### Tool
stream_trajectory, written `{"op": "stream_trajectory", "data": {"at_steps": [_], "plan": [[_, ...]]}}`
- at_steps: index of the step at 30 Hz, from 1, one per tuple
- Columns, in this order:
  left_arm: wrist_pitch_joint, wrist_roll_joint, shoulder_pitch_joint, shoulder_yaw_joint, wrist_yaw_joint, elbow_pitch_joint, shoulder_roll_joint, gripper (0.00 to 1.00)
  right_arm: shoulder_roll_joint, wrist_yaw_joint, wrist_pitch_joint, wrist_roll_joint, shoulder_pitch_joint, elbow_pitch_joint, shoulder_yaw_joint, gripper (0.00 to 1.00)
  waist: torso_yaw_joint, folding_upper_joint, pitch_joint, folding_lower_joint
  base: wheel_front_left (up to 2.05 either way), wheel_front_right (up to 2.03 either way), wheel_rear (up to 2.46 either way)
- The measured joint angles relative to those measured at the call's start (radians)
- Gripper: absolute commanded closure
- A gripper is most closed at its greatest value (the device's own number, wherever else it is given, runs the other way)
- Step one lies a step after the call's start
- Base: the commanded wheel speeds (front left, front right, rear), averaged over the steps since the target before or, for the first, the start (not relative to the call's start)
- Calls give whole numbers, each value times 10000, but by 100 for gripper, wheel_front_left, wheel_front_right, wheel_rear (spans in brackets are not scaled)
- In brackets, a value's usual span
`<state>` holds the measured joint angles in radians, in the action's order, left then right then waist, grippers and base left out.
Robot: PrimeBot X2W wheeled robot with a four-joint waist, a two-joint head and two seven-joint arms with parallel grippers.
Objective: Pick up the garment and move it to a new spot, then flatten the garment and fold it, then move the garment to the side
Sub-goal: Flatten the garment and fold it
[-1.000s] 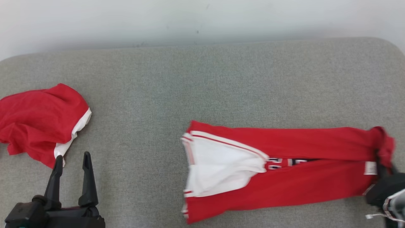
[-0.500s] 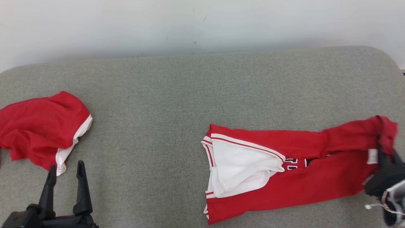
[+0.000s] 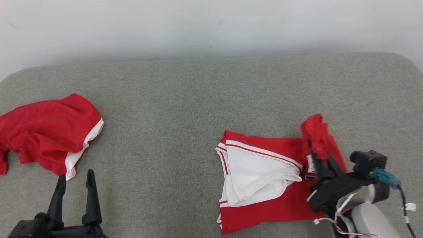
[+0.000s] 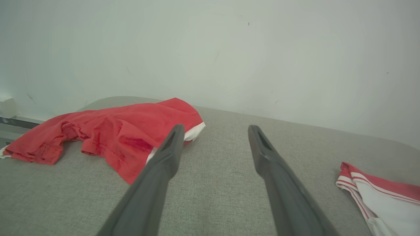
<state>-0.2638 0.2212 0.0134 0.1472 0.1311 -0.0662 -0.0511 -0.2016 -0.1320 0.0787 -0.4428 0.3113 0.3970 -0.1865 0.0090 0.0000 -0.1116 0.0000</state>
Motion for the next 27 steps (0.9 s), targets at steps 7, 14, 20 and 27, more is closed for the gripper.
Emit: {"op": "stream_trajectory", "data": {"at_steps": [7, 14, 20, 27], "plan": [[0, 92, 61, -52, 0, -104, 2, 0, 779, 0, -255, 125, -217, -560, -600, 100, 201, 0, -87, 0, 0, 0, 0], [0, 128, 221, -104, 0, -284, 2, 0, 1277, 0, -184, 94, -138, -307, -1072, 100, 341, 1, -132, 0, 0, 0, 0], [0, 176, 305, -226, 0, -418, 4, 0, 1444, 0, 65, -19, 63, 424, -1383, 62, 488, 1, -156, 0, 0, 0, 0], [-2, 253, 385, -207, 0, -485, 4, 0, 1480, 0, 639, 29, 372, 744, -1572, 0, 458, 1, -199, 0, 0, 0, 0]]}}
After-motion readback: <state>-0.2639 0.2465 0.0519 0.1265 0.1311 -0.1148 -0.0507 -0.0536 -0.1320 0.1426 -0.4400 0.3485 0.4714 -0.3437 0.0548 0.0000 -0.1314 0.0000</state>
